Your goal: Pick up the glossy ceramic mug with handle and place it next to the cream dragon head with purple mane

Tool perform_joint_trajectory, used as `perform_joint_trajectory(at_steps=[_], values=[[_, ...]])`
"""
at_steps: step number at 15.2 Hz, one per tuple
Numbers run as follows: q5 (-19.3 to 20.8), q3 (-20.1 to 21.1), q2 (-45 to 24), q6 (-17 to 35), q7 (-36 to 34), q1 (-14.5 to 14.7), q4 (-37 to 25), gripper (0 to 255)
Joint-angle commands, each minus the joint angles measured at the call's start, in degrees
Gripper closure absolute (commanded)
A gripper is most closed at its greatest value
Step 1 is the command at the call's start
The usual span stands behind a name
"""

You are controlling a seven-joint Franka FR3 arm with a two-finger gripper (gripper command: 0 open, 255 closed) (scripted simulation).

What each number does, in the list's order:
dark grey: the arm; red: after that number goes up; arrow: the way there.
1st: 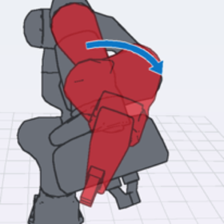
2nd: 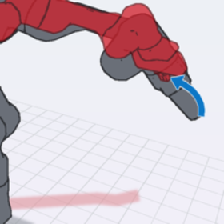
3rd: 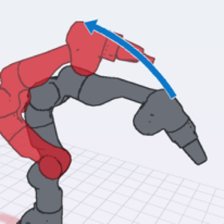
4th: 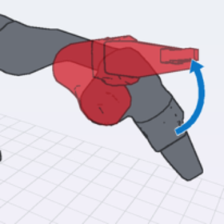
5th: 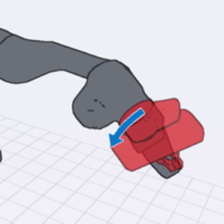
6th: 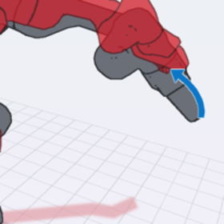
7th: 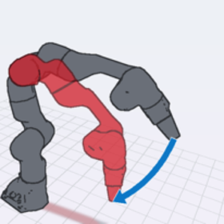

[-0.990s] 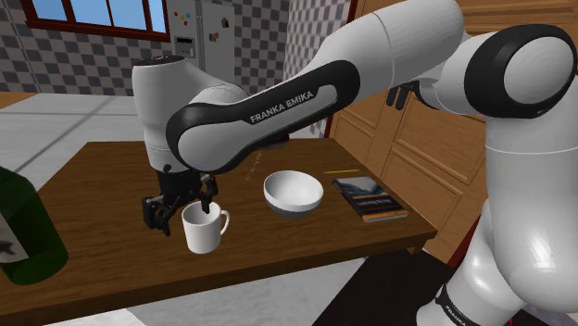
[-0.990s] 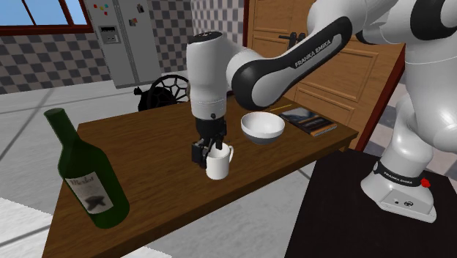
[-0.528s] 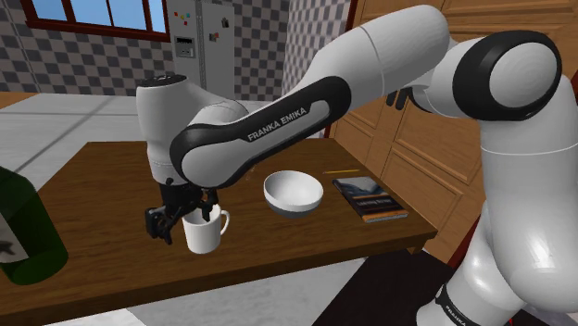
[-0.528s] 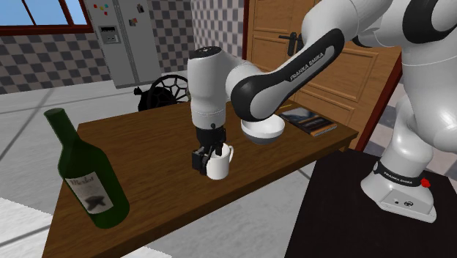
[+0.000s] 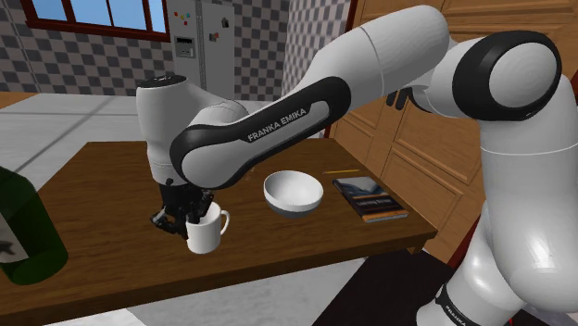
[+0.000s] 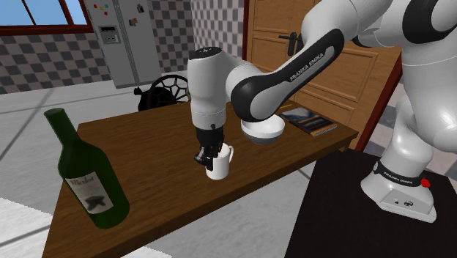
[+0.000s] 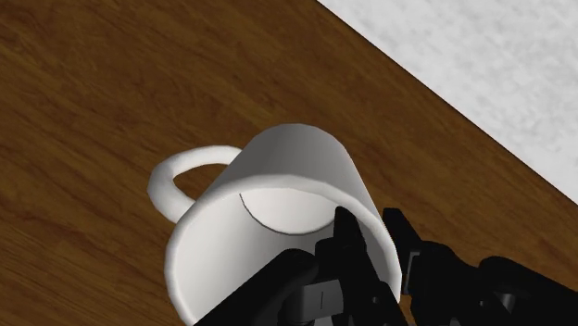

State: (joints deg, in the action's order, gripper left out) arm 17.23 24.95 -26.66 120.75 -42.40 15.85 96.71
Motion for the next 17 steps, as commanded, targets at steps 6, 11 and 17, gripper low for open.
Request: perform_joint_trajectory(at_steps=[6,11,17], values=[[0.0,0.0,0.0,0.0,0.0,0.0,0.0,255],[-0.8,0.4,1.3,-2.4,0.6,-0.2,-1.3,255],[-1.8,0.9,2.9,-6.2,1.5,-0.4,-3.7,255]])
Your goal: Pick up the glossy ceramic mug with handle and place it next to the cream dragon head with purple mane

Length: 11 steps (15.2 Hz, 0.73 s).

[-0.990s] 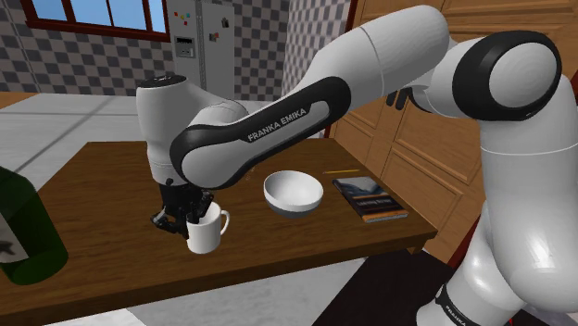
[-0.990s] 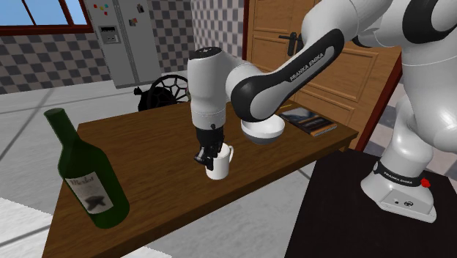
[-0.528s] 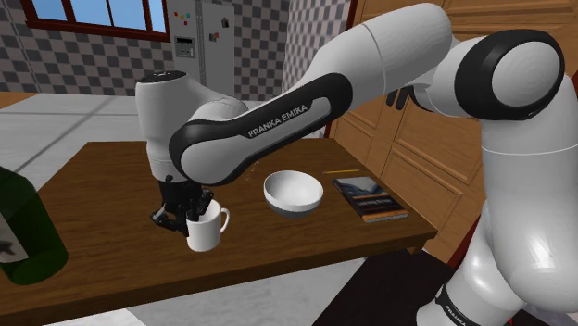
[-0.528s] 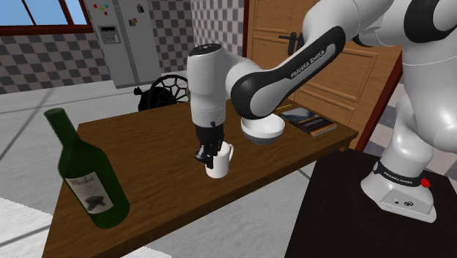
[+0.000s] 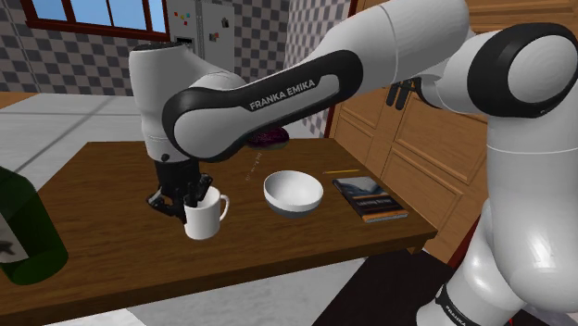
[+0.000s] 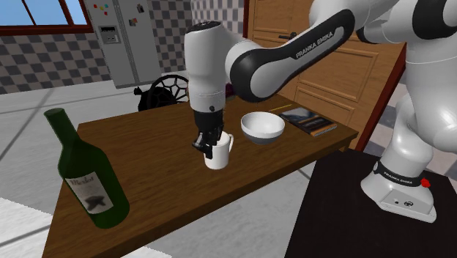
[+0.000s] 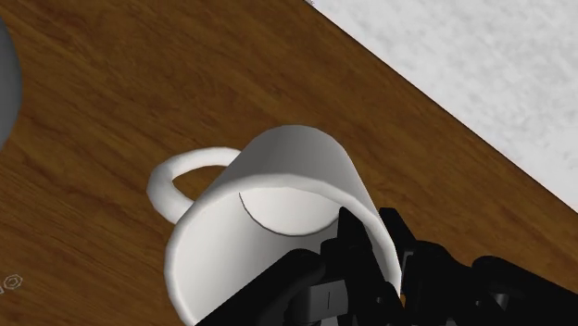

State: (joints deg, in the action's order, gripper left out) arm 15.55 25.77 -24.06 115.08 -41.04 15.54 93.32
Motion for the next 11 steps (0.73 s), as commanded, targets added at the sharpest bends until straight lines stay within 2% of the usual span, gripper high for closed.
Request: perform_joint_trajectory(at_steps=[1,11], values=[[-0.3,0.2,0.5,-1.2,0.3,-0.1,-0.7,255],[-1.5,0.7,2.2,-8.0,1.5,0.1,-6.1,255]])
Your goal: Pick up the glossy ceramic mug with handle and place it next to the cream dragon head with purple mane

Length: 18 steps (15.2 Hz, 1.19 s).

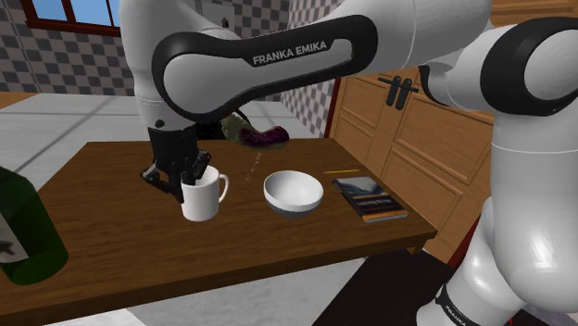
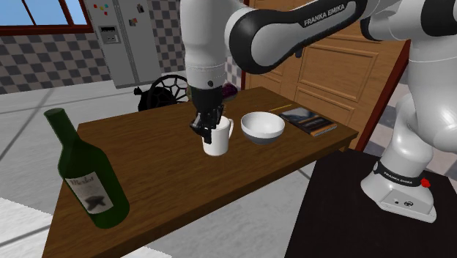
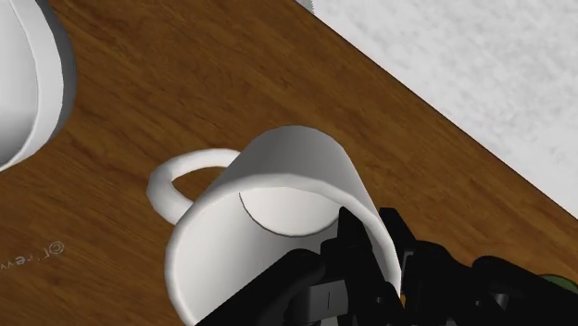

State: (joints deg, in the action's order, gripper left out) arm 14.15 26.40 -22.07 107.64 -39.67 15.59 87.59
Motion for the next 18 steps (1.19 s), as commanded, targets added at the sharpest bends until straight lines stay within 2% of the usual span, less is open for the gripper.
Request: perform_joint_trajectory(at_steps=[1,18], values=[[-0.2,0.1,0.3,-1.3,0.2,0.0,-1.0,255],[-0.3,0.5,-0.4,-14.7,1.5,1.7,-15.2,255]])
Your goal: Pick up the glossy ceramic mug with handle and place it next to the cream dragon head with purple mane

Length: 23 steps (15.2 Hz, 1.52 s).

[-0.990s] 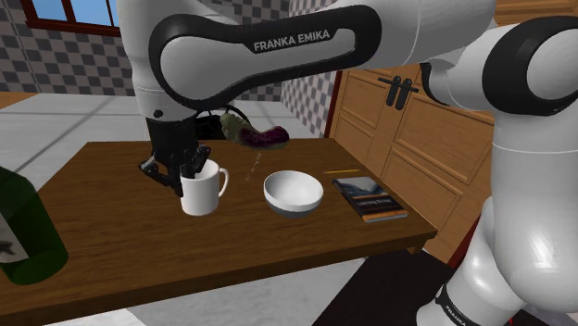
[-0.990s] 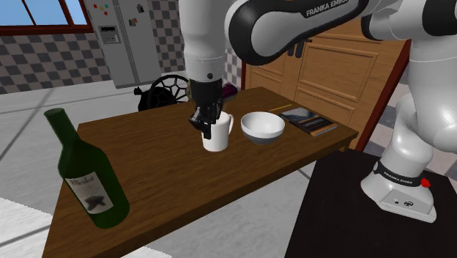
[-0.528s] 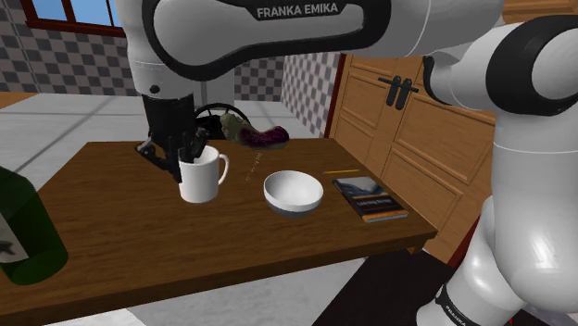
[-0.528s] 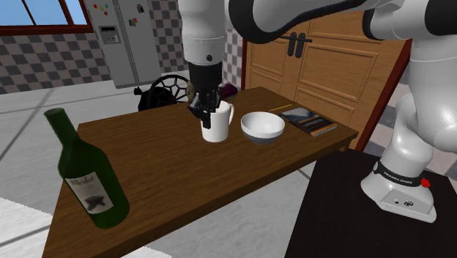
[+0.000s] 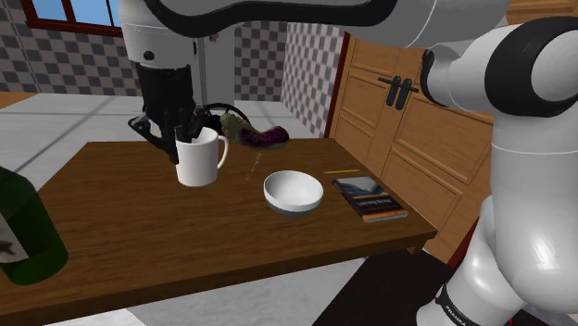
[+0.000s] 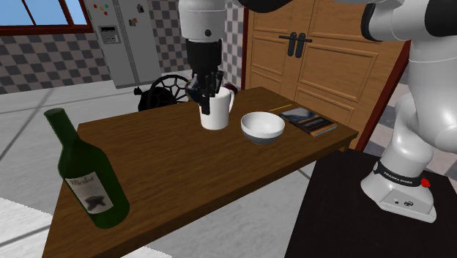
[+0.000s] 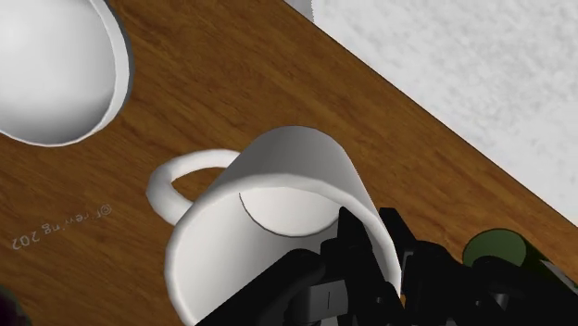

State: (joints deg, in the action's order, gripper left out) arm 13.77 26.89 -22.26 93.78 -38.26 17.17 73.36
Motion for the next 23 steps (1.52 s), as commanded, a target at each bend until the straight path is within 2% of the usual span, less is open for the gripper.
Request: perform_joint_trajectory(at_steps=[1,13,17,23], values=[[0.1,0.0,-0.4,-1.7,0.1,0.3,-2.1,255],[2.2,-0.3,-5.0,-13.3,0.9,3.9,-18.2,255],[-1.2,-0.7,2.2,-8.9,5.5,-3.1,-7.5,255],[-5.0,-2.9,9.7,-5.1,13.6,-10.7,2.5,255]])
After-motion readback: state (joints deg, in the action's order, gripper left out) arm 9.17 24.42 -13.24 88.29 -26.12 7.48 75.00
